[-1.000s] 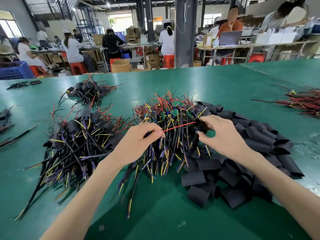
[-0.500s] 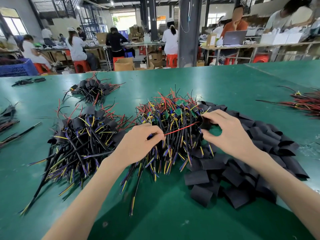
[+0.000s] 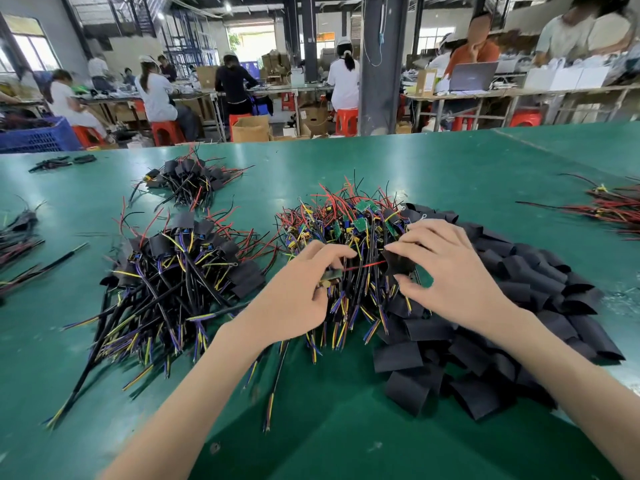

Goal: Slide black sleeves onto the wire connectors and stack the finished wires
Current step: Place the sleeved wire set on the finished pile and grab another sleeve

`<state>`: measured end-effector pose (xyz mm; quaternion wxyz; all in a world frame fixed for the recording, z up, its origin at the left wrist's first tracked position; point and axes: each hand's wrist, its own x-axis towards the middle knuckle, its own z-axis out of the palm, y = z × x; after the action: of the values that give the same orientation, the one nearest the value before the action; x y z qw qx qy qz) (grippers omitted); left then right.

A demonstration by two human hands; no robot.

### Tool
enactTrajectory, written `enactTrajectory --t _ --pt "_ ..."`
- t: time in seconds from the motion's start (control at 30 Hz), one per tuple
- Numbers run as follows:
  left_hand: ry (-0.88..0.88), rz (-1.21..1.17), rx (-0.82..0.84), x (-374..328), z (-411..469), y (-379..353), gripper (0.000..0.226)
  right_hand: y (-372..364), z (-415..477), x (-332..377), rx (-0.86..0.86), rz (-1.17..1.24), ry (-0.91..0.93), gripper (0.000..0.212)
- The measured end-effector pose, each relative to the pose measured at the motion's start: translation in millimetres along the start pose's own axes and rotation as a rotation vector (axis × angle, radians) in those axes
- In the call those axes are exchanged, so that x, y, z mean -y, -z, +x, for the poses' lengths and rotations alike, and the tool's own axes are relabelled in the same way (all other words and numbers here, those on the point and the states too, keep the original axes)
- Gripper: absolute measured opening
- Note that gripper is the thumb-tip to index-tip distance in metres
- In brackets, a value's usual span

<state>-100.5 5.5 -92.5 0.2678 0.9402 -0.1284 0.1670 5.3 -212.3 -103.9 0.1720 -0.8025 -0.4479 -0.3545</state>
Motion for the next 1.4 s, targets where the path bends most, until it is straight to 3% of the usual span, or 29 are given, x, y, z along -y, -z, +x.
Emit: enactTrajectory --t 0.07,0.3,0.5,0.7,1.0,1.4 --pt "-0.008 -0.015 -0.005 -1.7 1.8 -7.8 0.062 -2.1 -0.1 5.8 -0.010 0.009 0.020 0.035" --pt "0.031 -0.099 -0.120 -2.8 3.1 -14.4 0.014 -3.9 -1.4 18.6 0.062 0.084 0.016 0.030" --pt "0.159 -0.217 -0.171 -6.5 3.7 -11.3 0.015 -3.1 -1.3 22.9 0.088 0.066 0.000 0.039" --pt "0.173 -0.301 -0.170 -12.0 3.2 -10.1 0.019 -1.1 -1.6 25.7 0.104 0.085 -0.026 0.045" --pt "0.159 -0.289 -0.140 -11.9 2.0 -10.9 0.012 3.3 -1.6 25.4 0.208 0.318 -0.013 0.039" --pt "0.183 -0.309 -0.233 -19.2 1.1 -7.9 0.009 3.8 -1.4 30.9 0.196 0.351 -0.049 0.035"
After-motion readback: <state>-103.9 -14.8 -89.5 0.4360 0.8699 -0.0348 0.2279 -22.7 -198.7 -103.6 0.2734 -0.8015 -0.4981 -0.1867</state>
